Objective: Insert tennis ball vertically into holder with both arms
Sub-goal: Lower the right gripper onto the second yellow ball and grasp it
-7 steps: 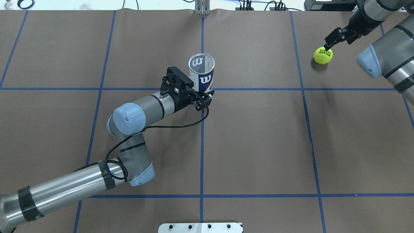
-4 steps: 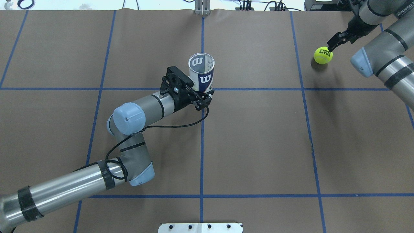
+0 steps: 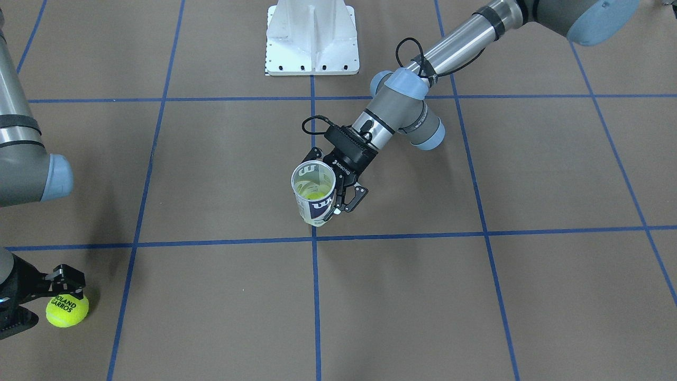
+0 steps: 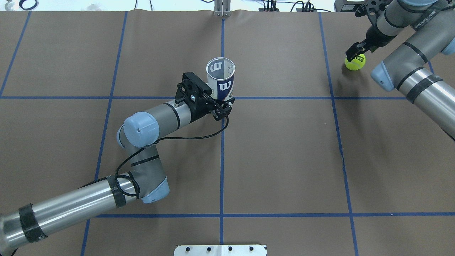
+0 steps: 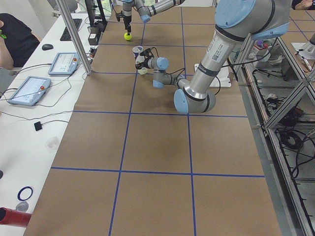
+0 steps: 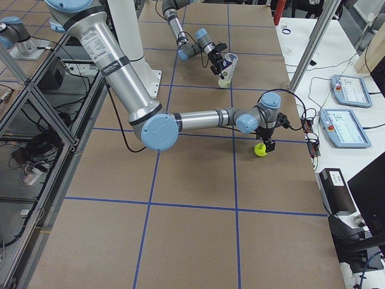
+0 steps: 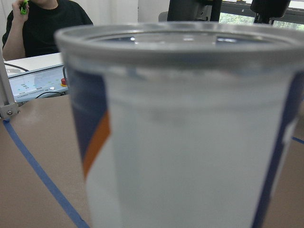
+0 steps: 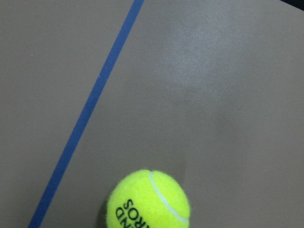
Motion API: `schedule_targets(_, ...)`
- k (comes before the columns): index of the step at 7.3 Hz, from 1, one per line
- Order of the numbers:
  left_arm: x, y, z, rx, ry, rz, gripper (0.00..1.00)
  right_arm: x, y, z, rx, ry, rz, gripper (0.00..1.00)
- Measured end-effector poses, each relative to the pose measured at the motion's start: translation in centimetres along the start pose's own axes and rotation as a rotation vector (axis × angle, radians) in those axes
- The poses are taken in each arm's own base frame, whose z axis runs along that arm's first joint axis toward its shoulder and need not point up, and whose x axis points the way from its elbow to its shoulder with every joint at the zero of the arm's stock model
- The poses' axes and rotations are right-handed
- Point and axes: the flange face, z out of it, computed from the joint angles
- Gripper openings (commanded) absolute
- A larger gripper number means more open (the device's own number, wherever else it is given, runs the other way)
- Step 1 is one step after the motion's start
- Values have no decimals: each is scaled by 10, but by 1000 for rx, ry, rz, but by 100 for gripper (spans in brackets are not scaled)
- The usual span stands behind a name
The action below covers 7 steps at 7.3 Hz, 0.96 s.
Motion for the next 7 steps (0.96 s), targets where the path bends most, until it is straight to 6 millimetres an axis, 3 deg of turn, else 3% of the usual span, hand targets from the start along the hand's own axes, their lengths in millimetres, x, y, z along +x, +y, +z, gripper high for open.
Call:
schedule_targets(2, -2, -1, 0, 2, -3, 0, 85, -4, 4, 16, 7, 22, -15, 99)
schedule_targets(3, -2, -1, 0, 2, -3, 0, 85, -1, 6, 25, 11, 36, -19, 81)
schedule_targets(4, -2, -1, 0, 2, -3, 0, 84, 2, 7, 30, 14, 44, -22, 17)
schedule_targets(5, -2, -1, 0, 2, -3, 0, 84, 2, 7, 32, 17, 48, -24, 0)
schedule_targets(7, -3, -2, 0, 2, -4, 0, 84, -1, 0, 25, 34, 45, -29, 0)
